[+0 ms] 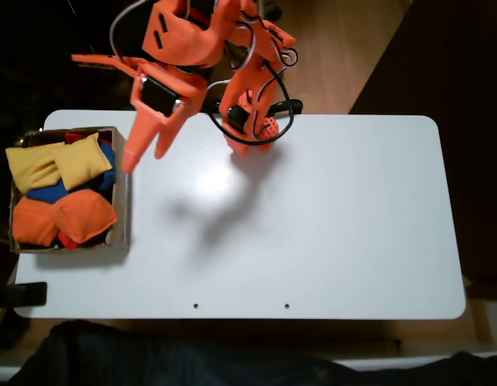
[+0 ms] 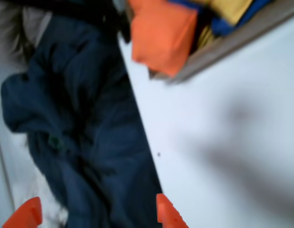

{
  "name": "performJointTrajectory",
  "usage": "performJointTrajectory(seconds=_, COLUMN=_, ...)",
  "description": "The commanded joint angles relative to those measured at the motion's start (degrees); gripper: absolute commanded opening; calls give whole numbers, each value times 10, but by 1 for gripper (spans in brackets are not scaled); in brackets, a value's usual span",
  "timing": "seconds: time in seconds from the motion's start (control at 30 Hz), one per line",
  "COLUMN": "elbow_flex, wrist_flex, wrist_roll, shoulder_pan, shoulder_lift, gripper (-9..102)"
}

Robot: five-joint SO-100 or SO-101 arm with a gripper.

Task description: Grasp a bag and put it in the box.

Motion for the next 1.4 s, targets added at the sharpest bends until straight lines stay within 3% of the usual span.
performJointTrajectory(seconds=0.0, elbow_flex=18, wrist_flex=-2, wrist_roll=25, shoulder_pan=-43, shoulder_lift=31, gripper=52)
performJointTrajectory(seconds=0.63, elbow_flex=154, wrist_flex=-5, wrist_roll=140, shoulder_pan=-291, shoulder_lift=185, gripper=55)
performJointTrajectory(seconds=0.8, elbow_flex=237, wrist_flex=-43, wrist_roll=146, shoulder_pan=-344, shoulder_lift=250, gripper=55)
performJointTrajectory(seconds=1.37, elbow_flex=507, wrist_flex=-174, wrist_roll=146, shoulder_pan=-326, shoulder_lift=418, gripper=55)
